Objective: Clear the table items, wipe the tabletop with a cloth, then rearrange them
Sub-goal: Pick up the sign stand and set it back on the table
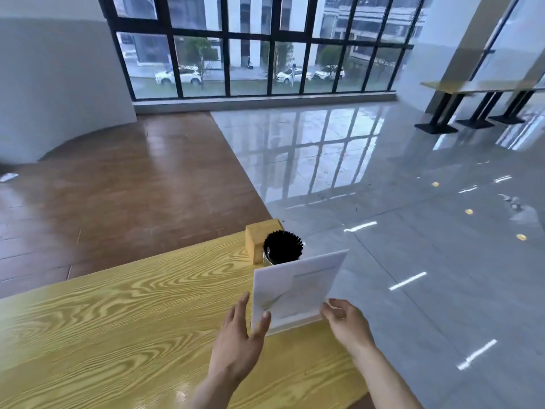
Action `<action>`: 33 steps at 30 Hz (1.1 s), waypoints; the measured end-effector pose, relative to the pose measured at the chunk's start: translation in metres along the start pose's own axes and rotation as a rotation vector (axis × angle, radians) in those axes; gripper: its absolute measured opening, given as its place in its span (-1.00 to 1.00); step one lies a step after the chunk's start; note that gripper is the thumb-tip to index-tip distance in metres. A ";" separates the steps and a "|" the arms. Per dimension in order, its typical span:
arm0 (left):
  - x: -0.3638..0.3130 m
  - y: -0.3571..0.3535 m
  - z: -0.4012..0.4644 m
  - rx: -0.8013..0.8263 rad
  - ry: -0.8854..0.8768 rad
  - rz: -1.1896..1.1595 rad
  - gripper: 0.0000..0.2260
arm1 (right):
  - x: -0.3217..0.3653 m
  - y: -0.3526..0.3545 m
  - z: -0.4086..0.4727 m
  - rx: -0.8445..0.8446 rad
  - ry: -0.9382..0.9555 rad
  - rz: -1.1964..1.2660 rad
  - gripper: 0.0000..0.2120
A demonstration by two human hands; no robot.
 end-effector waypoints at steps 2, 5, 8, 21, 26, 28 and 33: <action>-0.004 -0.013 0.007 -0.021 0.075 -0.089 -0.31 | 0.001 0.012 0.014 -0.065 -0.032 0.095 -0.53; 0.000 -0.027 0.015 -0.030 0.186 -0.176 -0.31 | 0.003 0.008 0.030 -0.055 0.001 0.177 -0.50; 0.001 -0.035 0.016 -0.013 0.239 -0.239 -0.31 | 0.000 -0.005 0.038 -0.042 0.033 0.226 -0.51; 0.043 0.053 -0.001 -0.186 0.300 -0.420 -0.37 | 0.037 -0.070 -0.004 -0.134 0.127 0.203 -0.64; 0.116 0.162 -0.016 -0.368 0.344 -0.441 -0.37 | 0.096 -0.171 -0.063 -0.020 0.245 0.157 -0.62; 0.151 0.217 -0.026 -0.465 0.360 -0.457 -0.45 | 0.123 -0.220 -0.092 0.026 0.280 0.142 -0.63; 0.246 0.361 -0.054 -0.653 0.392 -0.519 -0.56 | 0.202 -0.358 -0.179 0.185 0.377 0.095 -0.65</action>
Point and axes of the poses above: each hand's wrist, its own z-axis towards the middle knuckle, its own y-axis out of the back of the hand, x = y × z, the point moved 7 cm from there along z, towards the middle knuckle, and after that the axes turned 5 degrees about -x, right-handed, at the moved point
